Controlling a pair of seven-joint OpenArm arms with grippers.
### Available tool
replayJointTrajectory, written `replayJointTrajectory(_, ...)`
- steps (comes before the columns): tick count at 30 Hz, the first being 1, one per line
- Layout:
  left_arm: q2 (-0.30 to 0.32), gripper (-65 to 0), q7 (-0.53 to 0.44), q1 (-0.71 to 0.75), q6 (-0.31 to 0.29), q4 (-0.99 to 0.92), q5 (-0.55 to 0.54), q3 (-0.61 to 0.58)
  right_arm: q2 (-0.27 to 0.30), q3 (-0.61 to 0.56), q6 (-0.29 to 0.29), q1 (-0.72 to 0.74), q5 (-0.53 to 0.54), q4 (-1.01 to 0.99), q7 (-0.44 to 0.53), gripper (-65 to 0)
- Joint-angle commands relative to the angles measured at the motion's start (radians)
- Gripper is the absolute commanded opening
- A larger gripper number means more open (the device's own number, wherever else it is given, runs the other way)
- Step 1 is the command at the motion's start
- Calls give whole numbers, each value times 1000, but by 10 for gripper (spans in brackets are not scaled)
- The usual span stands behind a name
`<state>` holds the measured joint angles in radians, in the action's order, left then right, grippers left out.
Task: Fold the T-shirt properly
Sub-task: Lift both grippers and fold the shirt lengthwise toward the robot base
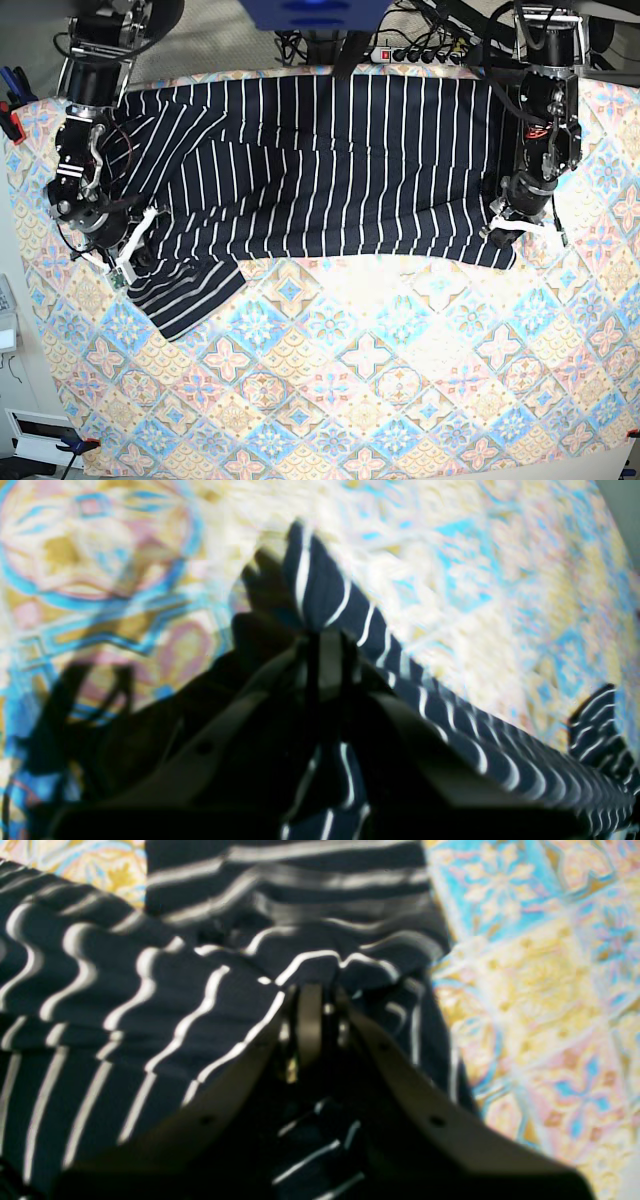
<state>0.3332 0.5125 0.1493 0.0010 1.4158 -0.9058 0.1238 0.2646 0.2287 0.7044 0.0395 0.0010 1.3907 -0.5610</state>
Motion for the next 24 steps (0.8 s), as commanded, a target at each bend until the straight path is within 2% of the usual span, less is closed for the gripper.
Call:
replayJointTrajectory(1,24,-650,-19,3,-2,29,-3,7,19,27,-6,-3,12,52,8,-639)
replayJointTrajectory(9,25,-650,-15,100,-2,144,-3,50,19,91,-6,-152,14,207,-14,-639)
replayJointTrajectory(16,25,-650,-15,187,-2,213,-3,70,19,99,-6,-267,14,313,-12,-639)
replayJointTrajectory(24,25,-650,-15,310,-2,297,-3,72,17,143,-6,-335,14,336,-12,-639)
